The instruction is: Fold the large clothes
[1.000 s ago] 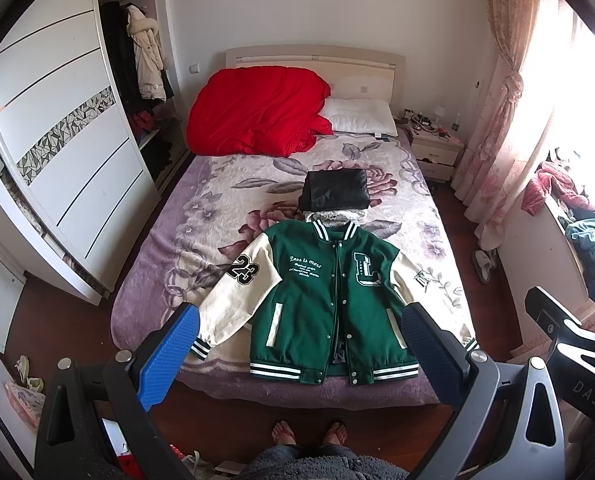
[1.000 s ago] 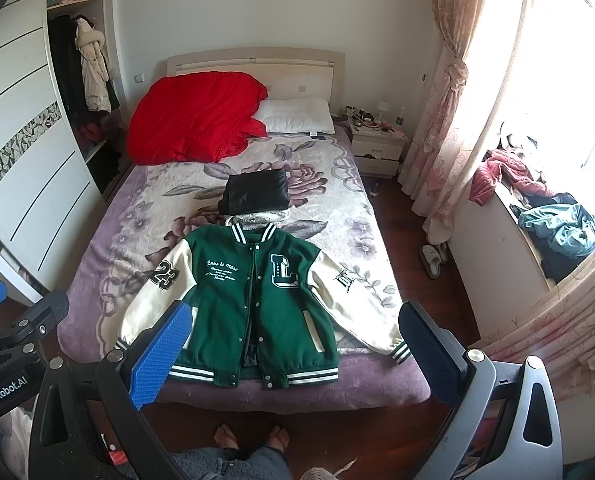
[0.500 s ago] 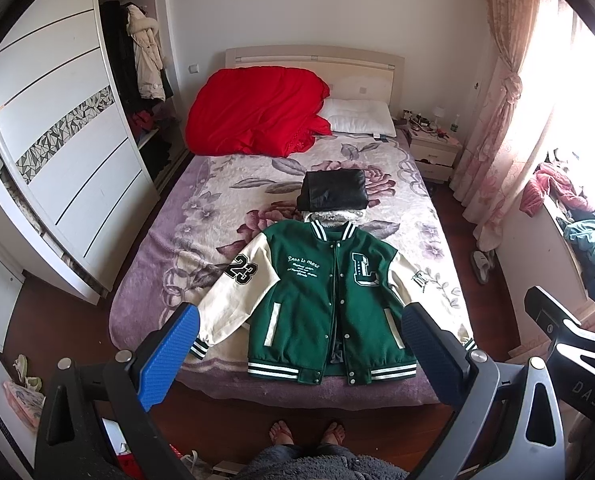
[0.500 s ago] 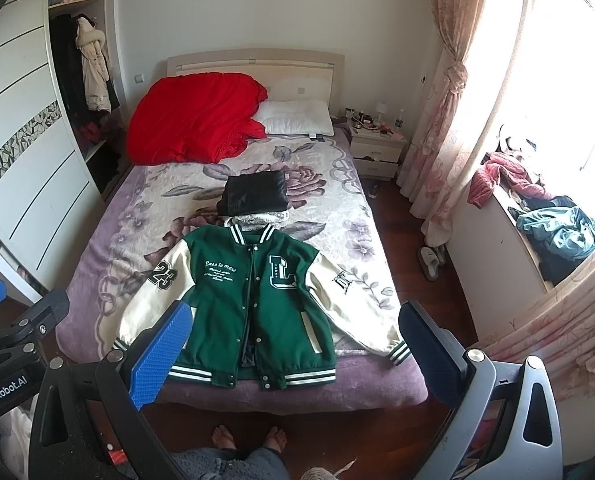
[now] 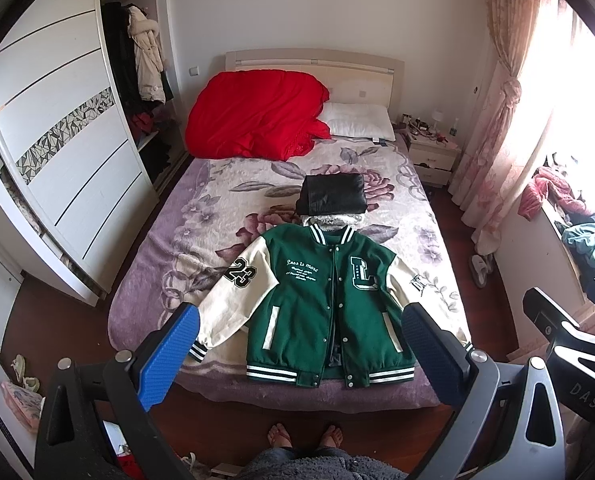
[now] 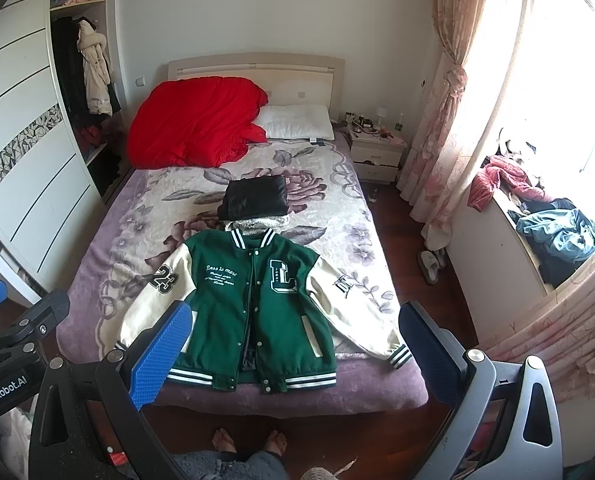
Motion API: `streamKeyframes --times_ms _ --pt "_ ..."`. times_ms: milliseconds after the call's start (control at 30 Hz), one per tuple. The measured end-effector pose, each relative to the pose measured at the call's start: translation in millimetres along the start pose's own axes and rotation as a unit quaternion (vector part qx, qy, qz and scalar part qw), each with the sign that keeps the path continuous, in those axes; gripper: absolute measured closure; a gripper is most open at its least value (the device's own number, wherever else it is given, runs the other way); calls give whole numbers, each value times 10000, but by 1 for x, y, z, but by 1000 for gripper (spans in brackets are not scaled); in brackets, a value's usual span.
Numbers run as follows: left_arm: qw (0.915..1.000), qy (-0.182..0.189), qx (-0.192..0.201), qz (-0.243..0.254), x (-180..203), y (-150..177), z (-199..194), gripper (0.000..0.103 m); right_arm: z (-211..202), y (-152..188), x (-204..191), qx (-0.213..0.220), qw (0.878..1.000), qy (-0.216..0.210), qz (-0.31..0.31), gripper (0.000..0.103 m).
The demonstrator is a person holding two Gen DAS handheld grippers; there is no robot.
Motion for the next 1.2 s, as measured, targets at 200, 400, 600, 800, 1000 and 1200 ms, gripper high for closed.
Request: streamKeyframes --times_ms 200,400,600,800,1000,1200 --pt "10000 23 17 -20 -2 -1 0 0 -3 3 -1 17 10000 3 -1 0" --pt "9999 -82 82 -7 -7 -6 13 0 2 -2 -1 -36 10000 -1 85 0" --pt "9995 -237 176 68 -23 -6 64 0 54 0 -1 -300 9985 -65 455 0" --pt "9976 -505 71 472 -35 9 156 0 166 40 35 -914 9868 411 1274 0" --pt "9935 -779 -528 640 -29 32 260 0 291 124 123 -1830 9495 798 2422 27" --pt "9868 -1147 -989 578 -14 50 347 0 418 228 239 -2539 8881 1068 3681 25"
Point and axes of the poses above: each gripper's, at about its wrist camera, not at the fingertips, and z roughly the way its jaws point, x to its right, y to its underside, the point moved 5 cm from there along z, roughly the way its jaws point, and after that the axes turned 6 degrees about y, right-handed, at the moved point
